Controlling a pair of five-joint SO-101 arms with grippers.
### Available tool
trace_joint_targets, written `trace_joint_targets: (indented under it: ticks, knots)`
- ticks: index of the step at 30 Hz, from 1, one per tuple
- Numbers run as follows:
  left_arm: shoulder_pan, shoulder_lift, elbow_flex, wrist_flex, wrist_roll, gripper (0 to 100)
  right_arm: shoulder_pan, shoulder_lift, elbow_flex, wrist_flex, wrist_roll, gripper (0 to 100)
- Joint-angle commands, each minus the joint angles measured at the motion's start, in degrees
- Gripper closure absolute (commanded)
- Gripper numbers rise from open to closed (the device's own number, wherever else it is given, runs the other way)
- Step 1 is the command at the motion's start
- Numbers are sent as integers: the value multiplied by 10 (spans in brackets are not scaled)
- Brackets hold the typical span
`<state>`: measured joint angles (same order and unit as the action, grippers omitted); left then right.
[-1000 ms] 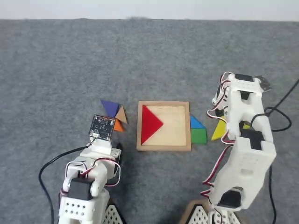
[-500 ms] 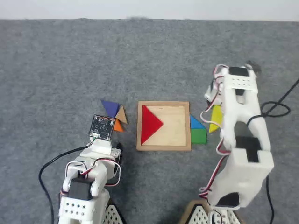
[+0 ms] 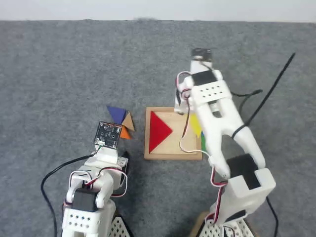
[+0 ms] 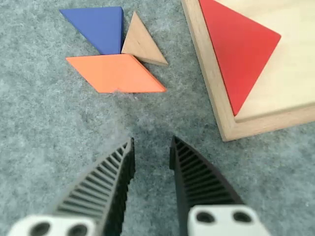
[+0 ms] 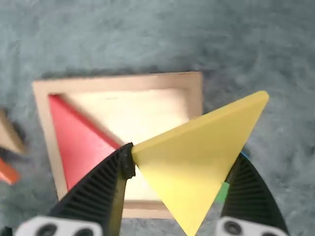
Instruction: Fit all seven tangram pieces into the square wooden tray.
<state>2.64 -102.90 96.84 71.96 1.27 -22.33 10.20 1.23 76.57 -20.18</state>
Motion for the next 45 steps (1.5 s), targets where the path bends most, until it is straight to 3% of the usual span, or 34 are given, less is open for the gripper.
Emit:
trace_joint_targets:
  ticks: [1, 11, 17, 23, 36, 45]
  knots:
    - [2, -8, -3, 1, -3, 888, -30, -41, -34, -13, 57, 808]
    - [2, -8, -3, 1, -3, 888, -48, -32, -33, -47, 338, 811]
    - [0, -8, -3, 1, -3, 888, -59, 12, -34, -61, 599, 812]
    - [0, -8, -3, 1, -3, 888, -77, 52, -33, -60, 782, 812]
    - [0, -8, -3, 1, -3, 888, -77, 94, -32, -59, 979, 808]
    - [0, -8, -3, 1, -3, 888, -73, 99, -33, -60, 986, 806]
